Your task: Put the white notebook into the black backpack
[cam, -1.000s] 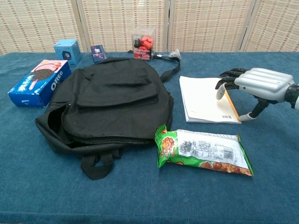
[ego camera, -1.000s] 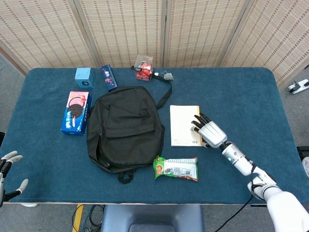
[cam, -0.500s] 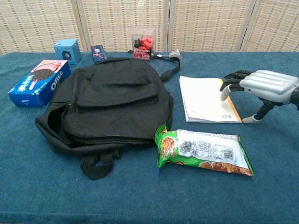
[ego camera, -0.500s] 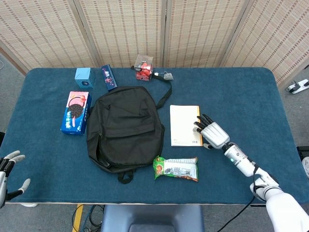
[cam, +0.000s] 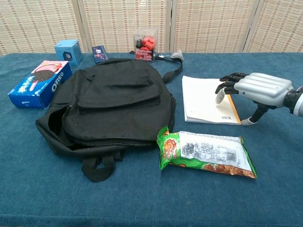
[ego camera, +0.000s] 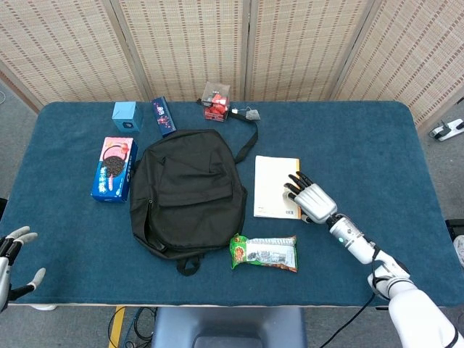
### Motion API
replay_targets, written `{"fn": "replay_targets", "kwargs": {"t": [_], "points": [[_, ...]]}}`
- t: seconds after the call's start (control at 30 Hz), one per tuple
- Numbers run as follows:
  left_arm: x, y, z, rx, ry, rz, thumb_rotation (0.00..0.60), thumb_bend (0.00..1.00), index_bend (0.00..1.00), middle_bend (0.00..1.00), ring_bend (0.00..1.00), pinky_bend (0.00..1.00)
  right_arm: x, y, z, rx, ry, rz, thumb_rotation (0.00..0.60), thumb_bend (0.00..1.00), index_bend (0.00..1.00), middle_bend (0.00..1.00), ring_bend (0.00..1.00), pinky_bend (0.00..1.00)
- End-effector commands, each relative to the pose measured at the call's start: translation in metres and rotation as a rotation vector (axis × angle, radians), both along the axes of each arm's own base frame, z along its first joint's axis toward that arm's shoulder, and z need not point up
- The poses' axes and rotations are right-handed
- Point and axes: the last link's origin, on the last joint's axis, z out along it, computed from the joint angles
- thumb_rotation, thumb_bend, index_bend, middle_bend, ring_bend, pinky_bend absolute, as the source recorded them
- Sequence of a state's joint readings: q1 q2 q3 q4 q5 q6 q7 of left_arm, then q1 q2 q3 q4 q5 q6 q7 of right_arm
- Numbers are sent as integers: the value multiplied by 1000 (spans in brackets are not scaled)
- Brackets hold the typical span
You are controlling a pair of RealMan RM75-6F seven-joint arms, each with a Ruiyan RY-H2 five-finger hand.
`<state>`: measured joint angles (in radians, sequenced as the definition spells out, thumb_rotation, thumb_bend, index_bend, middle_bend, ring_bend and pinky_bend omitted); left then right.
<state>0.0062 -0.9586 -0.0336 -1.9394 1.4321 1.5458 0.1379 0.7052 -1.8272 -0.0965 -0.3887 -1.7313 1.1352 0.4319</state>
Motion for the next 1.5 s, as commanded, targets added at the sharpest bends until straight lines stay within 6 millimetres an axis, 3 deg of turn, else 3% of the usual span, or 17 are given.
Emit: {"fn": "replay_targets", "kwargs": {"t": [0.03, 0.47, 1.5], "points": [[0, 0, 0, 2, 0, 0, 600, 284, 282, 164, 165, 70, 3, -1, -2, -1, -13, 9, 600, 239, 286, 218, 15, 19], [0, -1, 1, 4, 1, 2, 600, 285, 282, 163, 165, 70, 15, -10, -8, -7, -37, 10, 600, 373, 301, 262, 53, 19], [0, 3, 0, -6, 0, -3, 600, 284, 282, 163, 165, 70, 45, -25, -16, -39, -124, 11, 600, 393, 310, 276, 71, 20]]}}
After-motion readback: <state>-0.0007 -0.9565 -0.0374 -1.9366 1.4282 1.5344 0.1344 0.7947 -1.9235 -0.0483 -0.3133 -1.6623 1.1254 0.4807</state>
